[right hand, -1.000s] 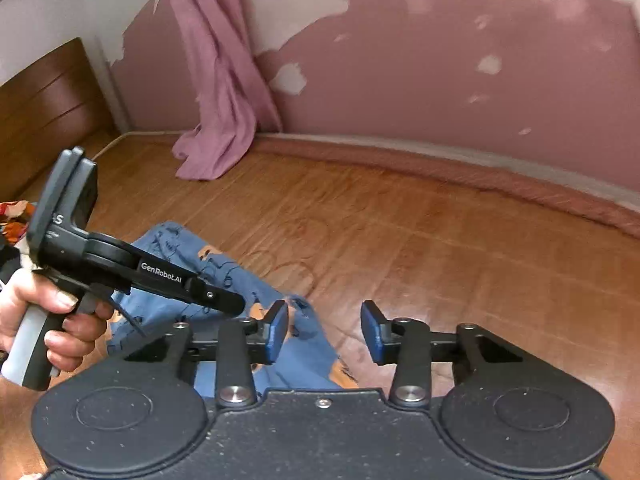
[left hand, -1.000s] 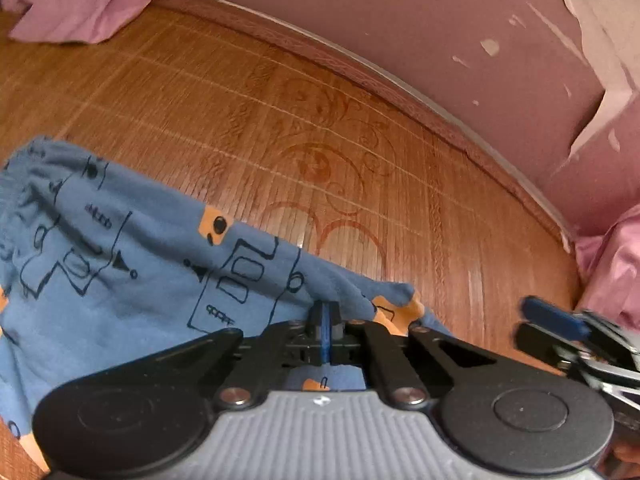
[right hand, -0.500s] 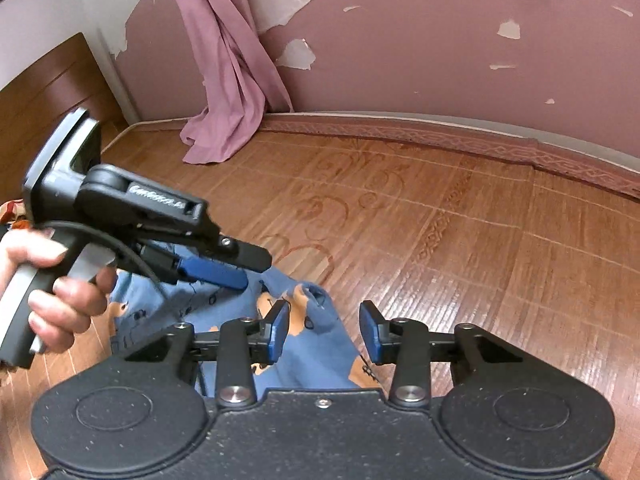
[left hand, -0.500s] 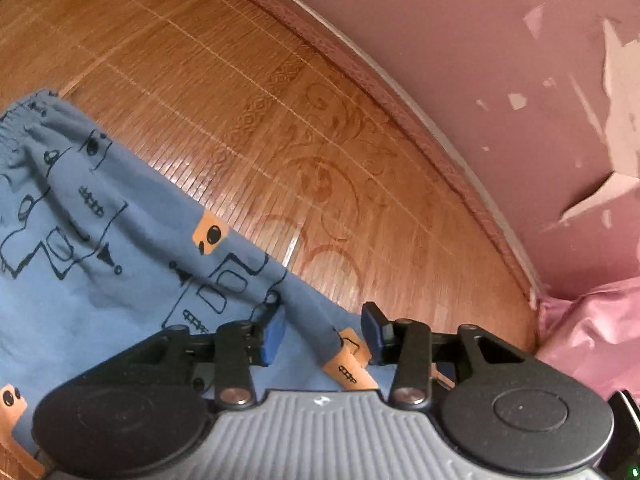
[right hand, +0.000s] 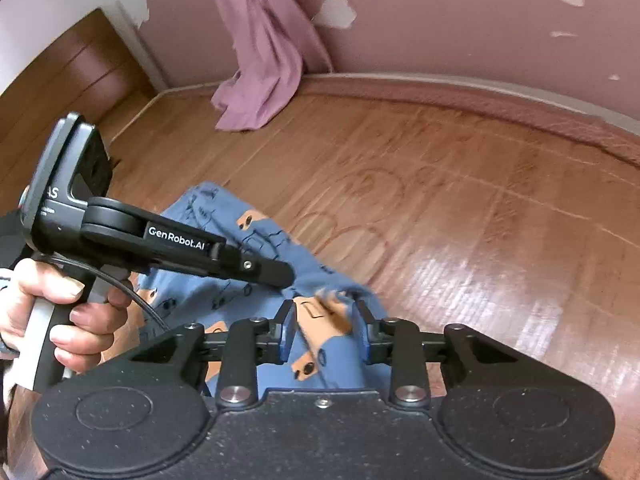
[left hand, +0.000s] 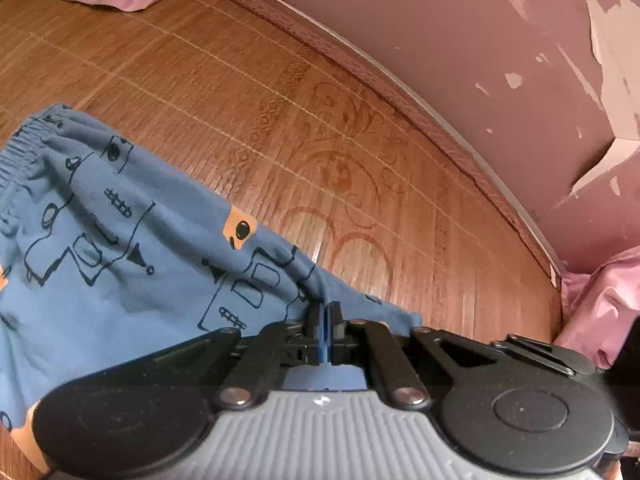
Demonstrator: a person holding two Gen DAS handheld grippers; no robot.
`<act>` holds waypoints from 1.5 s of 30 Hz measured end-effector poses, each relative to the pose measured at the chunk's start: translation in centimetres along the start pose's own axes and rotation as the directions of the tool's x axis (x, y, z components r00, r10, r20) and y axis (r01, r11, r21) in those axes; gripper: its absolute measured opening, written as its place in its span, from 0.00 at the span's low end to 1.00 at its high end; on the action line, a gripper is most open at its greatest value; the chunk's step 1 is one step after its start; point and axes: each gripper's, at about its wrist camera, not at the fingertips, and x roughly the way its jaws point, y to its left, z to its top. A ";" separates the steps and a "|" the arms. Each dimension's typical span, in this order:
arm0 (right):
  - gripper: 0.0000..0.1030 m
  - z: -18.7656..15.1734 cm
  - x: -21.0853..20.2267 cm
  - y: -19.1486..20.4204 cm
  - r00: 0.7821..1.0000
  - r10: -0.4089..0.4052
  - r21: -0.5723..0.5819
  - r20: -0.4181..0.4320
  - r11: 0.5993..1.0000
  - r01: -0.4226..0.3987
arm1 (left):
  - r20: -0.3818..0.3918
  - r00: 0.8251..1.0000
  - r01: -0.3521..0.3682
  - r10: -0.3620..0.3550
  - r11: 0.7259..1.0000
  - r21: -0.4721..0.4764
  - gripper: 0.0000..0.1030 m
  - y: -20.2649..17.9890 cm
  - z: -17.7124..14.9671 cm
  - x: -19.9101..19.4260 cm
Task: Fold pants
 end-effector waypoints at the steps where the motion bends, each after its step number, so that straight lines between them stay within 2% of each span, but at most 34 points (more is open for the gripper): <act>1: 0.30 0.1 0.4 -0.1 1.000 0.004 0.012 -0.014 1.000 -0.004 | 0.000 1.000 0.006 -0.006 1.000 0.004 0.02 0.1 0.0 0.0; 6: 0.29 0.4 1.5 -2.1 0.999 0.040 0.178 -0.024 0.983 -0.035 | 0.011 1.000 0.027 -0.027 0.998 0.065 0.04 0.4 -0.4 -0.6; 10: 0.29 0.5 2.0 -1.9 1.000 0.018 0.201 -0.022 0.979 -0.013 | 0.024 0.998 0.051 -0.054 0.991 0.127 0.05 0.9 -1.0 -1.3; 12: 0.19 0.4 2.2 -1.7 1.000 -0.011 0.200 -0.020 0.980 0.015 | 0.040 0.998 0.037 -0.045 0.983 0.178 0.05 1.1 -1.5 -1.9; 13: 0.03 0.4 2.4 -1.5 0.999 -0.040 0.192 -0.023 0.980 0.043 | 0.047 0.998 0.031 -0.041 0.978 0.205 0.05 1.2 -1.8 -2.2; 16: 0.02 0.3 2.3 -0.9 0.996 -0.093 0.168 -0.001 0.982 0.092 | 0.060 0.998 0.018 -0.035 0.966 0.257 0.05 1.7 -2.5 -3.2; 22: 0.00 1.2 0.4 0.0 0.975 -0.197 0.136 0.101 0.974 0.183 | 0.075 0.997 -0.007 -0.019 0.943 0.334 0.04 2.8 -4.2 -5.2; 24: 0.00 1.7 0.7 -0.2 0.972 -0.212 0.128 0.099 0.972 0.198 | 0.080 0.997 -0.015 -0.014 0.936 0.352 0.04 2.9 -4.7 -5.6; 26: 0.00 1.7 2.1 -0.4 0.974 -0.222 0.091 0.050 0.972 0.217 | 0.085 0.996 -0.022 -0.010 0.930 0.366 0.04 2.9 -5.0 -5.7; 27: 0.01 1.6 2.6 -0.5 0.974 -0.226 0.085 0.026 0.971 0.223 | 0.087 0.996 -0.027 -0.006 0.927 0.374 0.04 2.7 -5.0 -5.8; 29: 0.15 1.3 2.3 -0.3 0.964 -0.261 0.082 0.049 0.963 0.257 | 0.086 0.996 -0.046 0.013 0.914 0.403 0.04 2.2 -5.0 -5.9; 30: 0.18 1.2 1.5 0.0 0.953 -0.291 0.066 0.079 0.956 0.286 | 0.088 0.996 -0.057 0.021 0.906 0.418 0.08 1.9 -5.0 -6.0; 32: 0.22 0.7 -0.7 1.3 0.932 -0.338 0.027 0.133 0.941 0.337 | 0.118 0.993 -0.070 0.019 0.892 0.447 0.28 1.5 -5.0 -6.9; 33: 0.22 0.1 -1.7 1.9 0.929 -0.340 0.015 0.147 0.940 0.342 | 0.144 0.989 -0.083 0.018 0.885 0.458 0.48 1.6 -5.0 -7.4; 34: 0.22 -0.8 -2.8 2.7 0.932 -0.330 0.007 0.151 0.943 0.332 | 0.170 0.985 -0.095 0.017 0.881 0.463 0.56 1.8 -5.1 -7.8; 36: 0.23 -3.4 -4.2 3.9 0.945 -0.303 0.006 0.126 0.952 0.305 | 0.185 0.982 -0.112 0.028 0.880 0.462 0.55 2.6 -5.1 -8.3; 38: 0.25 -6.5 -5.0 5.0 0.941 -0.322 0.030 0.102 0.947 0.321 | 0.182 0.981 -0.149 0.075 0.887 0.438 0.52 3.7 -5.0 -8.3; 39: 0.26 -8.2 -5.5 5.4 0.935 -0.342 0.046 0.095 0.940 0.339 | 0.186 0.980 -0.152 0.076 0.886 0.437 0.46 4.2 -5.2 -8.5; 41: 0.31 -11.4 -6.1 5.8 0.911 -0.404 0.078 0.082 0.914 0.398 | 0.206 0.974 -0.182 0.092 0.859 0.479 0.44 4.4 -5.6 -8.9; 42: 0.32 -13.1 -6.3 6.0 0.888 -0.455 0.095 0.075 0.889 0.447 | 0.218 0.969 -0.216 0.117 0.831 0.513 0.44 4.3 -5.9 -9.0; 44: 0.38 -15.6 -6.0 6.2 0.842 -0.536 0.102 0.054 0.842 0.530 | 0.250 0.954 -0.288 0.167 0.749 0.597 0.45 3.9 -6.8 -8.9; 45: 0.39 -16.6 -6.1 6.3 0.830 -0.554 0.129 0.066 0.829 0.544 | 0.273 0.943 -0.325 0.190 0.697 0.639 0.51 3.6 -7.4 -9.0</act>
